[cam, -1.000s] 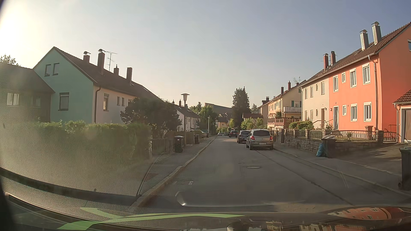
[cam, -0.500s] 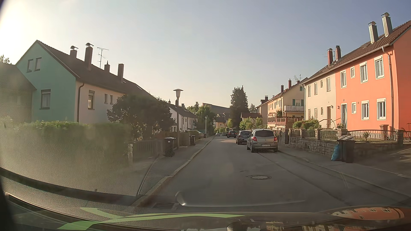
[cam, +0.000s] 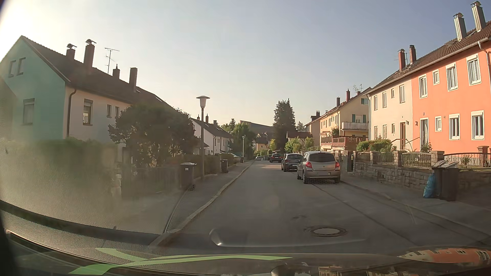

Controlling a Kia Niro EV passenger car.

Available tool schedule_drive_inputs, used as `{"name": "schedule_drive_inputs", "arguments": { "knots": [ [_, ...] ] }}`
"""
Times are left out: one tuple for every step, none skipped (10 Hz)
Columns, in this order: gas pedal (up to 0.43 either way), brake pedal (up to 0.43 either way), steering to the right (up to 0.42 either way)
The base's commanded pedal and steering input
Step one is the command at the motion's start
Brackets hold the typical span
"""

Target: Follow the waypoints while adhering to traffic rules and regulations

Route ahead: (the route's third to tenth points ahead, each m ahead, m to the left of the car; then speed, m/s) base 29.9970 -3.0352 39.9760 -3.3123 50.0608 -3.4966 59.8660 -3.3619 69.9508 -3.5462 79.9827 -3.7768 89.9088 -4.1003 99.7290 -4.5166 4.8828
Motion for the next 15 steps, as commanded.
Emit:
{"name": "schedule_drive_inputs", "arguments": {
  "knots": [
    [0.059,0.0,0.006],
    [0.059,0.0,0.005],
    [0.059,0.0,0.006],
    [0.059,0.0,0.008],
    [0.059,0.0,0.009],
    [0.059,0.0,0.007],
    [0.067,0.0,0.004],
    [0.067,0.0,-0.001],
    [0.067,0.0,-0.005],
    [0.067,0.0,-0.006],
    [0.079,0.0,-0.009],
    [0.079,0.0,-0.015],
    [0.079,0.0,-0.02],
    [0.067,0.0,-0.019],
    [0.067,0.0,-0.015]
  ]
}}
